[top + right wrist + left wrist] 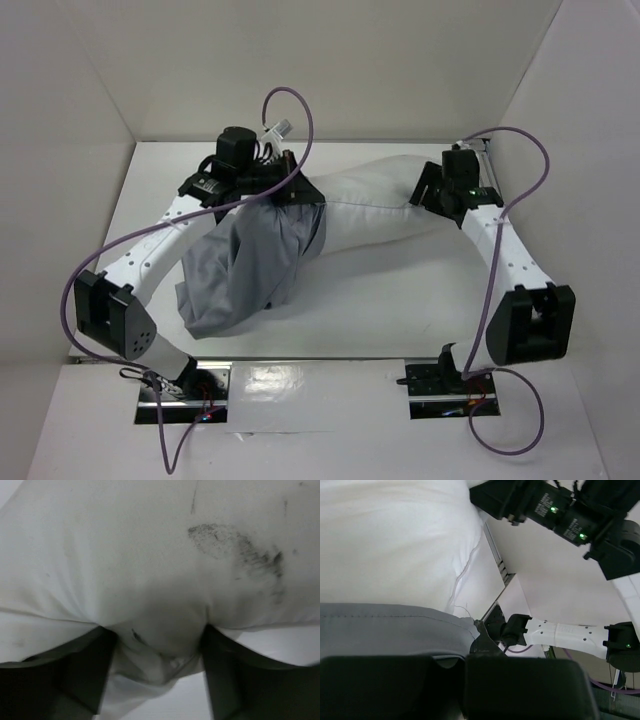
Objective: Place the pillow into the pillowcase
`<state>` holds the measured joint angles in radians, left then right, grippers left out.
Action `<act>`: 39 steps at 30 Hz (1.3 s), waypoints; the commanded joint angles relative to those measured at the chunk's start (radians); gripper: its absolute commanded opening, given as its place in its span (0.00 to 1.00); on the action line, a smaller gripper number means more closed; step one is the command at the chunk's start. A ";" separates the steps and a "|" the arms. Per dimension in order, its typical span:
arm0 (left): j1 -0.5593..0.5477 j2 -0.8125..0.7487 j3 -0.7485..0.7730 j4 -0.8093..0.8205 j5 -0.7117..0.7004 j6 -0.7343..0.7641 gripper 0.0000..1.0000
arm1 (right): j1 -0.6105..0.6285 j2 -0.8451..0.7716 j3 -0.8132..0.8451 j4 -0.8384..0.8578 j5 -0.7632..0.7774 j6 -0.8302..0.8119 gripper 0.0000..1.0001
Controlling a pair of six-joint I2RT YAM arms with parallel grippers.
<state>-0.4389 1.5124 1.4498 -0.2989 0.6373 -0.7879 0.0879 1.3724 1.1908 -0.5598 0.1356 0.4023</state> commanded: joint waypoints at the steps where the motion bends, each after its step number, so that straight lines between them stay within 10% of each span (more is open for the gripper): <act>1: 0.031 0.043 0.079 0.049 0.027 0.026 0.00 | 0.006 0.117 0.021 0.187 -0.232 0.035 0.65; 2: 0.031 0.054 0.090 0.038 0.038 0.026 0.00 | 0.006 0.132 0.033 0.187 -0.232 0.044 0.13; 3: 0.040 0.072 0.121 0.038 0.064 0.026 0.00 | 0.016 0.142 0.055 0.187 -0.241 0.055 0.00; 24: 0.069 -0.055 0.439 -0.508 -0.028 0.228 0.00 | 0.254 -0.457 0.348 -0.456 -0.096 0.064 0.00; 34: 0.009 0.464 0.779 -0.519 -0.093 0.328 0.00 | 0.243 -0.280 0.170 -0.166 -0.047 0.231 0.00; 36: 0.009 0.555 0.911 -0.529 -0.137 0.364 0.21 | 0.181 -0.183 0.153 -0.059 -0.048 0.242 0.00; 37: 0.009 0.616 0.944 -0.529 -0.146 0.374 0.56 | 0.143 -0.146 0.153 -0.017 -0.074 0.242 0.06; 39: 0.009 0.632 0.992 -0.529 -0.146 0.384 0.81 | 0.021 -0.064 0.173 0.059 -0.141 0.242 0.31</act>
<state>-0.4198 2.1429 2.3520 -0.8459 0.5072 -0.4633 0.2176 1.2495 1.3384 -0.7860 0.0383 0.6167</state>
